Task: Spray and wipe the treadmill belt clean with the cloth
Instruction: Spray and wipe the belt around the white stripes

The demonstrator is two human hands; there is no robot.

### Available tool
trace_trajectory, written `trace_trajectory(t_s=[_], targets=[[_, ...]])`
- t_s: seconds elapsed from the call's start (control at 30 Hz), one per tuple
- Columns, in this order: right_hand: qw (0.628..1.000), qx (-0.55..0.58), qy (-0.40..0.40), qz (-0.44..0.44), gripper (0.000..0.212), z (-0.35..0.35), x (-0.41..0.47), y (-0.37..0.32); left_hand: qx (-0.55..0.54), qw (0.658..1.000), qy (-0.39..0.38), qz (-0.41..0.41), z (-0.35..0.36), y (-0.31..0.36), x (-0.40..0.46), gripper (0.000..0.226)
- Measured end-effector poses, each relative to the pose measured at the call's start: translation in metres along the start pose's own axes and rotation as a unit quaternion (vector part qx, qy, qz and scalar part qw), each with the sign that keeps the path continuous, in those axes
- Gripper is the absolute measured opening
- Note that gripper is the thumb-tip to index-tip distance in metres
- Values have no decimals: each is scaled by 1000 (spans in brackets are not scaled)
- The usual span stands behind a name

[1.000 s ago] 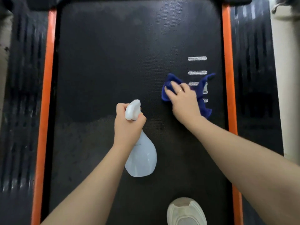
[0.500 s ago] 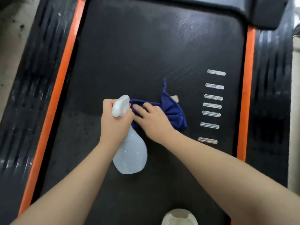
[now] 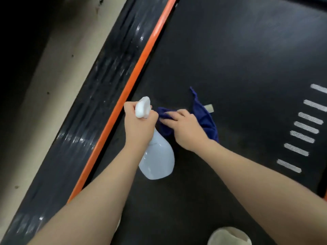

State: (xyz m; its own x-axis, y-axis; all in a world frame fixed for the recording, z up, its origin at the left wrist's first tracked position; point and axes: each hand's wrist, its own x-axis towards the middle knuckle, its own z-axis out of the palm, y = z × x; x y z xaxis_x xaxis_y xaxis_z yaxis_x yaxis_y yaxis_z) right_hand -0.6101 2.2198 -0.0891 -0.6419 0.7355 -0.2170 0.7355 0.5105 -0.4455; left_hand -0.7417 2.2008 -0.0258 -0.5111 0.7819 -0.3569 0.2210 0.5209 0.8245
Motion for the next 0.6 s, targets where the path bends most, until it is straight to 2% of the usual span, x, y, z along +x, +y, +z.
trace_trajectory(t_s=[0.1, 0.2, 0.3, 0.37, 0.47, 0.53, 0.6], targets=[[982, 100, 136, 81, 47, -11, -4, 13, -3, 999, 37, -39, -16, -10, 0, 27], [965, 130, 151, 169, 44, -17, -13, 17, -4, 997, 33, -65, -23, -18, -4, 24], [931, 195, 204, 230, 45, -28, -13, 15, 19, 998, -17, -61, -24, -19, -5, 22], [911, 222, 236, 257, 46, -36, -13, 14, 38, 994, -96, -28, -19, -18, -10, 25], [899, 241, 231, 283, 45, -44, -22, 15, 66, 974, -217, 18, -10, -18, -22, 32], [909, 228, 205, 282, 46, -46, -27, 15, 60, 976, -209, 23, -8, -19, -21, 33], [930, 198, 161, 264, 51, -43, -27, 14, 48, 985, -164, 2, -12, -17, -13, 33]])
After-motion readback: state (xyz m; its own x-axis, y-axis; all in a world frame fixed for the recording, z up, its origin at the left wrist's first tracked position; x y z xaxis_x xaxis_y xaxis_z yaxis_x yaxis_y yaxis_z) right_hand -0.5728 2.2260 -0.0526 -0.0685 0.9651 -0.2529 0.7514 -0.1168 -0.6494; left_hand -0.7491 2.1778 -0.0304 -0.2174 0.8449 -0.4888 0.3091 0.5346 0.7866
